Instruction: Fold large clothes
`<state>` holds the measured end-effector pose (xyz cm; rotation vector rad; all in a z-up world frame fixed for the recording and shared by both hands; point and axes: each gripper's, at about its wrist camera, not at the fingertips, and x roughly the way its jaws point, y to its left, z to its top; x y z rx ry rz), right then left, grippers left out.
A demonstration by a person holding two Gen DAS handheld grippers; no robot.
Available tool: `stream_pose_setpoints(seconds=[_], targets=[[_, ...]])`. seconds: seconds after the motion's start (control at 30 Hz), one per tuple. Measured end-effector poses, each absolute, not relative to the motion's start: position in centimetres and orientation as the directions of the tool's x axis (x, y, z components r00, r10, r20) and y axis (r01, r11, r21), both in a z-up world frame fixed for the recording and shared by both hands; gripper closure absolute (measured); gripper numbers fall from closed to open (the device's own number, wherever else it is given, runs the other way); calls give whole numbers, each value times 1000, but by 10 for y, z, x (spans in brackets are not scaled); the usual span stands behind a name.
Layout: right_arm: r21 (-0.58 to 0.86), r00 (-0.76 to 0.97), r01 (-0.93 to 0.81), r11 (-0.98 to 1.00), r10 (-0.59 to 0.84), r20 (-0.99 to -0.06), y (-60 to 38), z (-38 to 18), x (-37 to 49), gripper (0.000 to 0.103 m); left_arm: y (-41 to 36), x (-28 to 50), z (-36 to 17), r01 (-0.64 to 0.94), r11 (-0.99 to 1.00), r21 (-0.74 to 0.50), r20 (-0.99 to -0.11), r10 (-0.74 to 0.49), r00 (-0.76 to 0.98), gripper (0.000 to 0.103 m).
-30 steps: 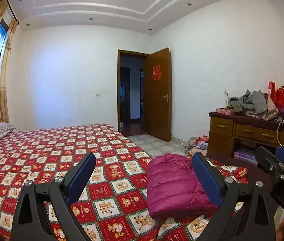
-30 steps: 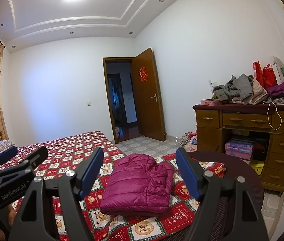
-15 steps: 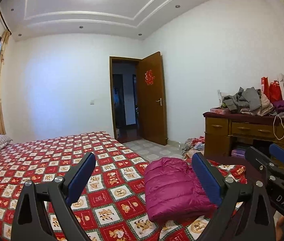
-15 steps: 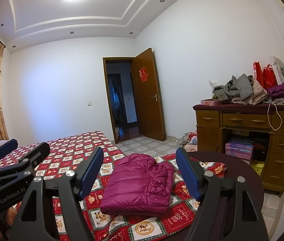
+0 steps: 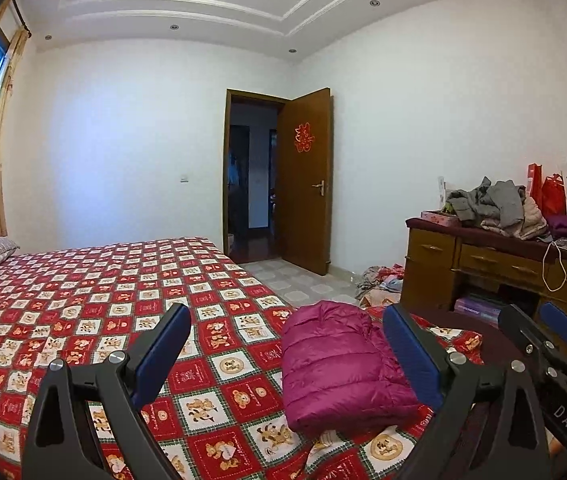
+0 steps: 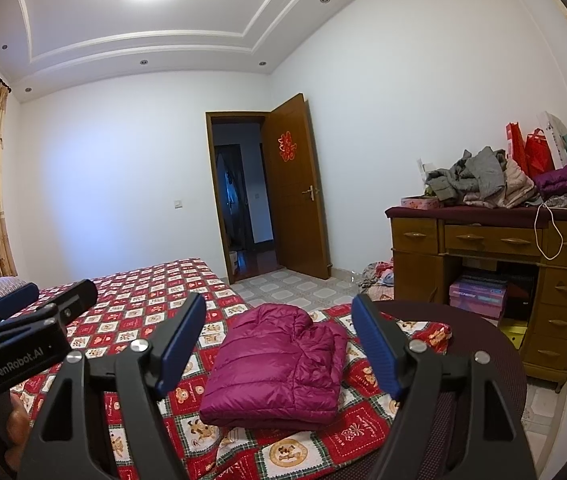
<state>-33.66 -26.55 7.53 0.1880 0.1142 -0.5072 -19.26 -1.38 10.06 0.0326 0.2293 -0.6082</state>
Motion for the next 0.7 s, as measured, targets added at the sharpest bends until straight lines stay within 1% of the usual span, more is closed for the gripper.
stream_pose_setpoints(seconds=[0.17, 0.37, 0.47, 0.7], targets=[[155, 869, 491, 857, -469, -160, -267, 75, -337, 25, -16, -194, 99, 558, 830, -6, -221, -545, 809, 6], [156, 867, 493, 856, -470, -164, -270, 74, -337, 25, -16, -191, 97, 550, 835, -16, -227, -538, 812, 6], [158, 867, 493, 855, -469, -167, -271, 74, -337, 20, -16, -186, 95, 545, 838, -24, -246, -534, 809, 6], [172, 860, 502, 847, -470, -198, -281, 66, -333, 20, -15, -171, 87, 527, 849, -31, -300, -511, 806, 6]])
